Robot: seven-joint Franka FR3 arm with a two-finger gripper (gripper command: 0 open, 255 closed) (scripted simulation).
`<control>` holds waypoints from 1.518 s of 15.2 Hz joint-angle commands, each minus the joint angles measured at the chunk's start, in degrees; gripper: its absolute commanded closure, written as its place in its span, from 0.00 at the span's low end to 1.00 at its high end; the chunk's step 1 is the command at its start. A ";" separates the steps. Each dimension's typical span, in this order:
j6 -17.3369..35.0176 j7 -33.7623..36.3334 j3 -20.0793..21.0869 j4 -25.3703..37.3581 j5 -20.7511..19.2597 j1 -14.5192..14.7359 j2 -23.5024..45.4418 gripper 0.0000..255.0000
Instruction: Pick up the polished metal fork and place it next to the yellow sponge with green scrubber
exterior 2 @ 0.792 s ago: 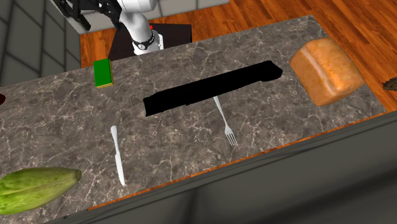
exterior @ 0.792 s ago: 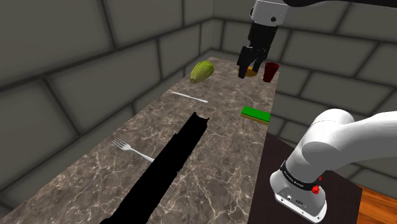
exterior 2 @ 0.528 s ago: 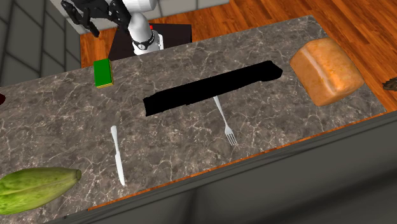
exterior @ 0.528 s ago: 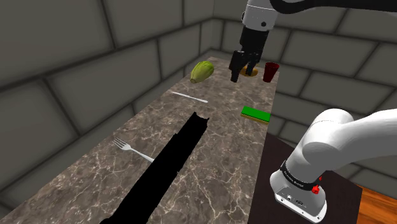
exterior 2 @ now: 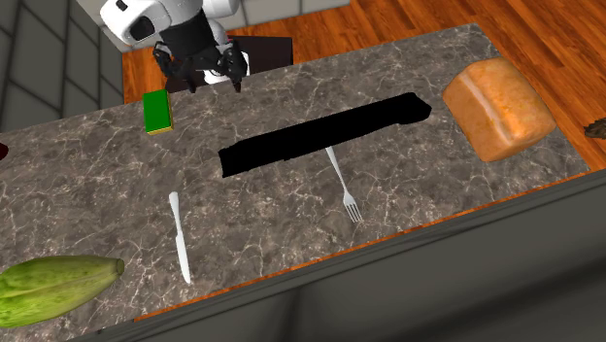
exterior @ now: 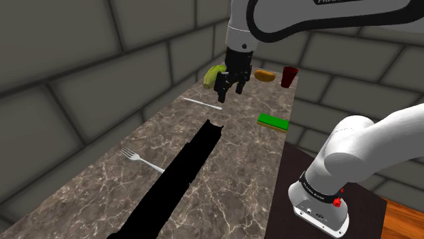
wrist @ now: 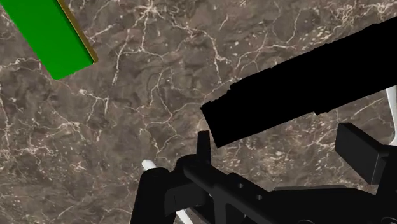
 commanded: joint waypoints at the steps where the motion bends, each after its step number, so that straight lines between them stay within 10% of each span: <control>1: 2.75 1.72 2.06 0.99 0.38 0.30 3.47 0.00; 11: 13.56 12.13 12.00 9.67 -2.90 1.00 22.60 0.00; 23: 18.01 28.32 17.18 29.63 -19.05 6.88 50.64 0.00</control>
